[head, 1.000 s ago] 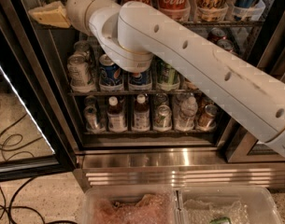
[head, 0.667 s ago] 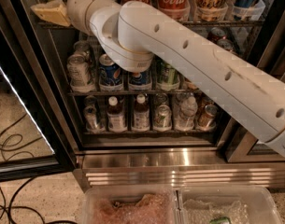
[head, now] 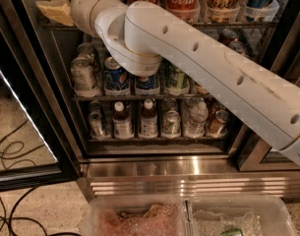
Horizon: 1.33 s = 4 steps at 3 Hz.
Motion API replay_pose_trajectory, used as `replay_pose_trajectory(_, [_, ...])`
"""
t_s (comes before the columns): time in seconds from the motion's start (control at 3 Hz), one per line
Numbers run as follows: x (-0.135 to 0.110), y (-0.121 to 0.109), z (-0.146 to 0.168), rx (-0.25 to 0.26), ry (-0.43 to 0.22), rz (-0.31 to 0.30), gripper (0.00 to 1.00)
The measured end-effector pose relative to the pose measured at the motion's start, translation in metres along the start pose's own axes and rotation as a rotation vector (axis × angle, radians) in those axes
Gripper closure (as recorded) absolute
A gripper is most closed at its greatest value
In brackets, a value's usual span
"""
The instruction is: Pick green can from top shelf of fridge
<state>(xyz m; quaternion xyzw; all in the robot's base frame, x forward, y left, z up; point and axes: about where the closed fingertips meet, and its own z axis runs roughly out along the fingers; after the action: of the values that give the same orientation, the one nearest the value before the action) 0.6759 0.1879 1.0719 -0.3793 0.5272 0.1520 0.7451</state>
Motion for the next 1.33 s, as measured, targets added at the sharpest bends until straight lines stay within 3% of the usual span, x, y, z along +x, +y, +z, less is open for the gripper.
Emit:
replay_pose_trajectory(0.67, [-0.003, 0.006, 0.000, -0.011, 0.019, -0.009, 1.00])
replay_pose_trajectory(1.33, [-0.027, 0.004, 0.008, -0.016, 0.024, -0.039, 1.00])
